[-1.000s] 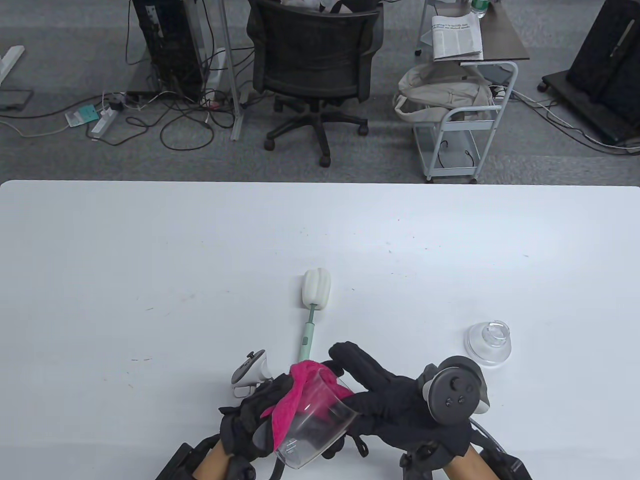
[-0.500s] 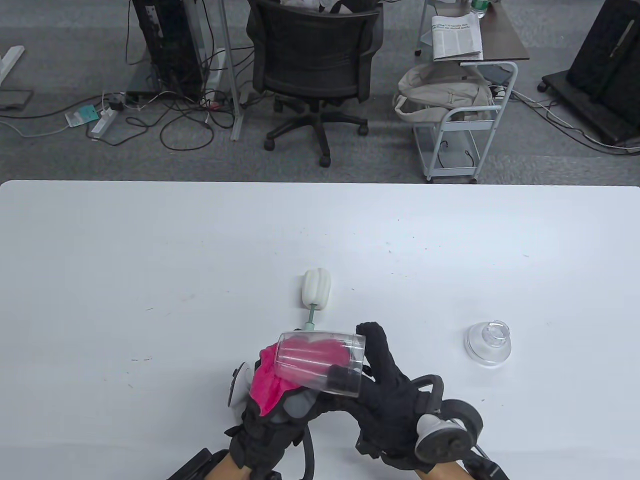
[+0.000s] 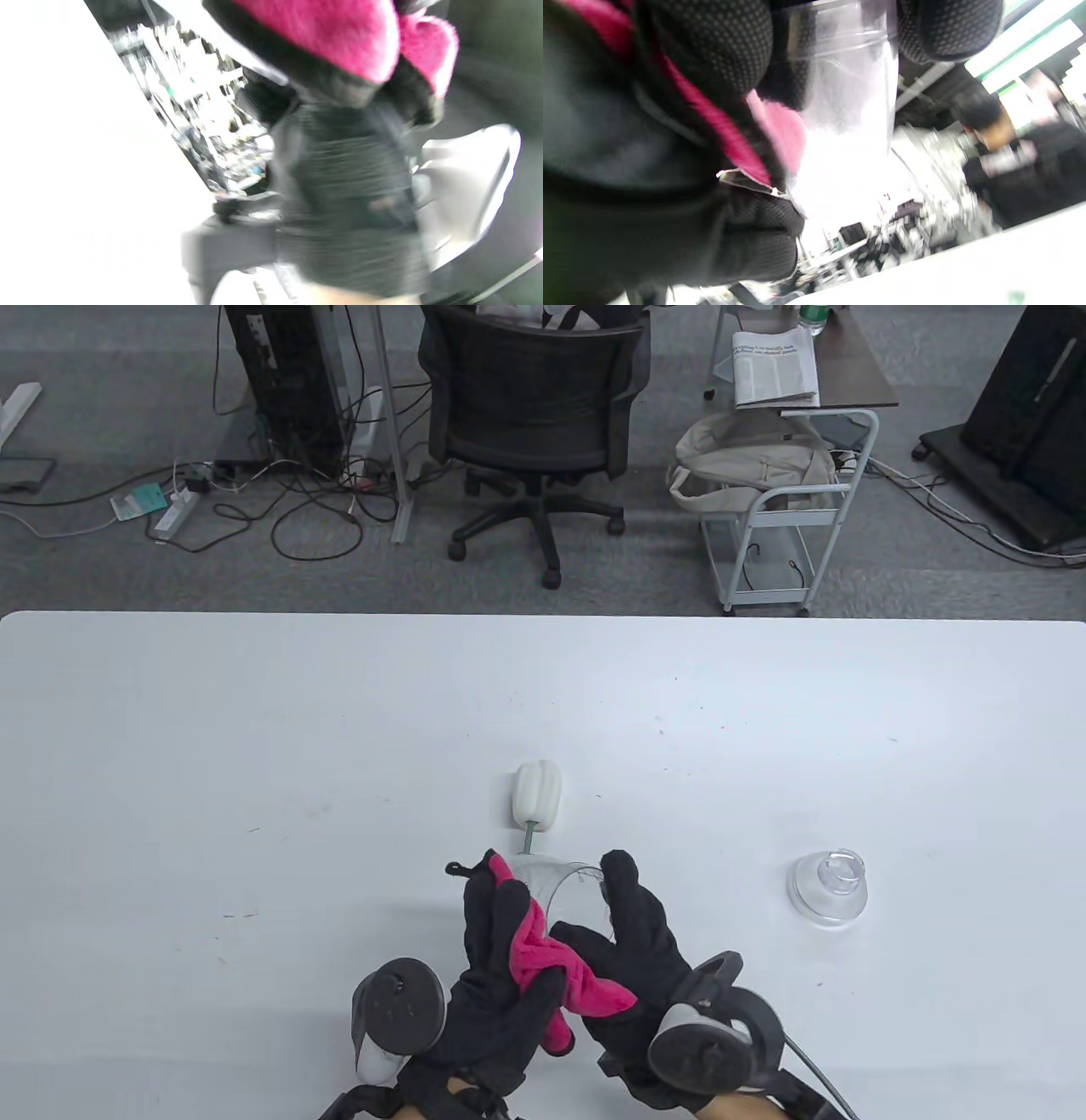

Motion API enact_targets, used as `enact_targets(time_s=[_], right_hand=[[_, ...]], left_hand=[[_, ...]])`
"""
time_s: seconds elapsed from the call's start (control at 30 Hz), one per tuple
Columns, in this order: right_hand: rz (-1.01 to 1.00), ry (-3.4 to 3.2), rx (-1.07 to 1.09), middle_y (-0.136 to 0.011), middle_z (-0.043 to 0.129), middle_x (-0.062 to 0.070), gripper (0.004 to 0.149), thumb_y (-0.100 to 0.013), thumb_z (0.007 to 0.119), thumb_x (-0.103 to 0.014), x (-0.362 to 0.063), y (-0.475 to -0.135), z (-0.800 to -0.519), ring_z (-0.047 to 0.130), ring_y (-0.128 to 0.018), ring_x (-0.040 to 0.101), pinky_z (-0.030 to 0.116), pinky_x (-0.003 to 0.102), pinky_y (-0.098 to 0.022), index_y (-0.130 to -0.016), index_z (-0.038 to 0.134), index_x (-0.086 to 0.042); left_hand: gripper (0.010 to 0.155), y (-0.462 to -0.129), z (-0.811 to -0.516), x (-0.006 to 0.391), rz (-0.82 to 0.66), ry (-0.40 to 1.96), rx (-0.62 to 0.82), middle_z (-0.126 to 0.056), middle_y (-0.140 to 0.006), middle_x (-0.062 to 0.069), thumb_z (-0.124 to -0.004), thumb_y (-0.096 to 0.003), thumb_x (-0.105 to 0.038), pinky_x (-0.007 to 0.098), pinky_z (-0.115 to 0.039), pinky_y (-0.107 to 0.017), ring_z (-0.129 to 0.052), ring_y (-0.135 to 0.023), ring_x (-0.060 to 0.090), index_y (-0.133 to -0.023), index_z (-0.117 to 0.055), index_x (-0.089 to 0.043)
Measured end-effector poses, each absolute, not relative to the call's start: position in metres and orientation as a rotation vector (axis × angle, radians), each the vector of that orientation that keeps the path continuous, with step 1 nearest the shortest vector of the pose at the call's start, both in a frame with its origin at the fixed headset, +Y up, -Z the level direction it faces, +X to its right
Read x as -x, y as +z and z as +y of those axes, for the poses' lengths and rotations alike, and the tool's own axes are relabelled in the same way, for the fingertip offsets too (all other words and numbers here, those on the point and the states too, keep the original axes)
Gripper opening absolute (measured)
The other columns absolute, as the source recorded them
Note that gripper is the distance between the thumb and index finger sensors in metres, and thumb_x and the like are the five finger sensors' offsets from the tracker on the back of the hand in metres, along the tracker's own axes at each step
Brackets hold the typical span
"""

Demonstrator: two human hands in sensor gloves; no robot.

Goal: Brush the shaker cup with the cup brush

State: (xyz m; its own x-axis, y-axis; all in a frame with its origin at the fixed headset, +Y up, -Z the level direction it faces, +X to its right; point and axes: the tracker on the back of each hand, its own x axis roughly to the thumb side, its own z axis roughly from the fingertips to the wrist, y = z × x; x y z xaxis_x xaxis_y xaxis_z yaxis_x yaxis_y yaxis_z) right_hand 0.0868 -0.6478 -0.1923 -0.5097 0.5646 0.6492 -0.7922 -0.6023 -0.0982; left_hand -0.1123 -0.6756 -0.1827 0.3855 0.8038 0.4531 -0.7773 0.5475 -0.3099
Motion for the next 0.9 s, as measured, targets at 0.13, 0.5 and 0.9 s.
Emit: enact_targets(time_s=[0.13,0.5,0.9], right_hand=[[-0.134,1.942,-0.662,-0.108,0.041,0.039,0.034,-0.051,0.081,-0.033,-0.088,-0.199,-0.655,0.066,-0.079,0.063,0.071,0.06,-0.058,-0.077,0.088,-0.013],[0.028,1.588,-0.385,-0.108,0.042,0.036,0.036,-0.055,0.073,-0.035,-0.116,-0.212,-0.663,0.068,-0.078,0.062,0.074,0.056,-0.056,-0.08,0.082,-0.011],[0.234,1.446,-0.43,-0.109,0.023,0.035,0.058,-0.061,0.052,-0.057,-0.104,-0.205,-0.681,0.06,-0.084,0.06,0.068,0.055,-0.063,-0.087,0.077,-0.011]], left_hand=[[0.074,-0.181,-0.661,0.112,-0.752,0.834,-0.137,0.002,-0.12,0.013,-0.056,-0.0592,-0.061,0.077,-0.015,-0.065,0.001,-0.101,0.06,-0.115,-0.013,-0.038],[0.069,-0.158,-0.654,0.1,-0.78,0.069,-0.462,-0.012,-0.127,-0.001,-0.075,-0.0593,-0.042,0.078,-0.026,-0.076,-0.016,-0.117,0.049,-0.111,-0.03,-0.052],[0.084,-0.15,-0.661,0.088,-0.615,-0.26,-0.695,-0.015,-0.126,0.01,-0.076,-0.056,-0.056,0.076,-0.042,-0.075,-0.033,-0.114,0.054,-0.11,-0.012,-0.044]])
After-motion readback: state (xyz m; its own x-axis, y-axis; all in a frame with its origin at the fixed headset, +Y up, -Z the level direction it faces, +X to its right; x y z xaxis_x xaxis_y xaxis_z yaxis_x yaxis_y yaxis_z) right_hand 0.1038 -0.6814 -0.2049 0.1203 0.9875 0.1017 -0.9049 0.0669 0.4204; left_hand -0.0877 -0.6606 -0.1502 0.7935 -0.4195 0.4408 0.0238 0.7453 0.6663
